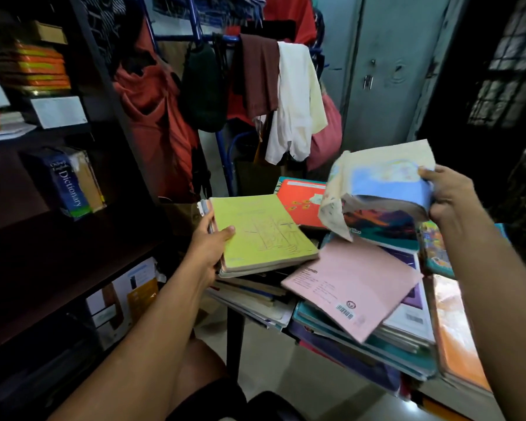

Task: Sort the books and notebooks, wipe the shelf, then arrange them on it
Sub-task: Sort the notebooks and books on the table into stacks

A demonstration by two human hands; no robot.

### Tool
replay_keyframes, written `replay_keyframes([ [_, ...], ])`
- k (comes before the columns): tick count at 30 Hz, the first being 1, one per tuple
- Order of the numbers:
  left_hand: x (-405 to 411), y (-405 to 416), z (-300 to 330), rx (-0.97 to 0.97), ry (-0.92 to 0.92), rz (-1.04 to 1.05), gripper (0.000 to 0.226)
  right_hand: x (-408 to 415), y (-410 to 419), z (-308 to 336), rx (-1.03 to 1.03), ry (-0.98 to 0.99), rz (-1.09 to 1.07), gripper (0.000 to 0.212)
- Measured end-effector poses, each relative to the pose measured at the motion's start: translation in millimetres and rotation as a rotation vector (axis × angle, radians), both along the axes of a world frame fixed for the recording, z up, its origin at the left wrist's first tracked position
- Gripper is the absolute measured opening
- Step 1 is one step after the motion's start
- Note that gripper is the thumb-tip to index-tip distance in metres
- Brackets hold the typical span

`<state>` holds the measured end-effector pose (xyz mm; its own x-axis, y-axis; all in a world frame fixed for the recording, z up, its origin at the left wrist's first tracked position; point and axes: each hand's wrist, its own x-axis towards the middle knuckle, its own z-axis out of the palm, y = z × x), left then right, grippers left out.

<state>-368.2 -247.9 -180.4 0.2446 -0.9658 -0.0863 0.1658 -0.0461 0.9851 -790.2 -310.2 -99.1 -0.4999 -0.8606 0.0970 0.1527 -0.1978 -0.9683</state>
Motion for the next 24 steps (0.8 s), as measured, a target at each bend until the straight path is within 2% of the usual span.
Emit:
replay_keyframes([
  [1, 0, 0, 0, 0.001, -0.001, -0.002, 0.064, 0, 10, 9, -0.038, 0.011, -0.033, 0.006],
  [3, 3, -2, -3, 0.002, -0.006, -0.012, 0.064, 6, 23, 30, -0.121, 0.079, -0.145, 0.013],
  [7, 0, -4, -4, -0.021, -0.032, -0.025, 0.06, 1, 17, 63, -0.208, 0.391, -0.314, 0.017],
  [9, 1, -4, -4, -0.029, -0.016, -0.02, 0.058, -2, 1, 61, -0.089, 0.622, -0.364, 0.03],
  [11, 1, -4, -5, -0.026, -0.001, -0.034, 0.058, 7, -3, 46, 0.034, 0.737, -0.345, 0.029],
  [14, 2, -2, -6, -0.029, -0.011, -0.036, 0.06, 23, -6, -5, 0.239, 0.629, -0.255, 0.024],
  [17, 2, -5, -7, -0.023, -0.043, -0.032, 0.061, 18, -8, -55, 0.399, 0.491, -0.273, 0.029],
  [19, 5, -6, -8, -0.029, -0.06, -0.018, 0.061, 20, -4, -62, 0.458, 0.516, -0.255, 0.033],
  [22, -2, -5, -10, -0.068, -0.048, -0.008, 0.061, 30, 5, -49, 0.505, 0.786, -0.249, 0.051],
  [24, -14, 3, -6, -0.111, -0.066, 0.025, 0.058, 48, 11, -35, 0.42, 0.974, -0.22, 0.06],
])
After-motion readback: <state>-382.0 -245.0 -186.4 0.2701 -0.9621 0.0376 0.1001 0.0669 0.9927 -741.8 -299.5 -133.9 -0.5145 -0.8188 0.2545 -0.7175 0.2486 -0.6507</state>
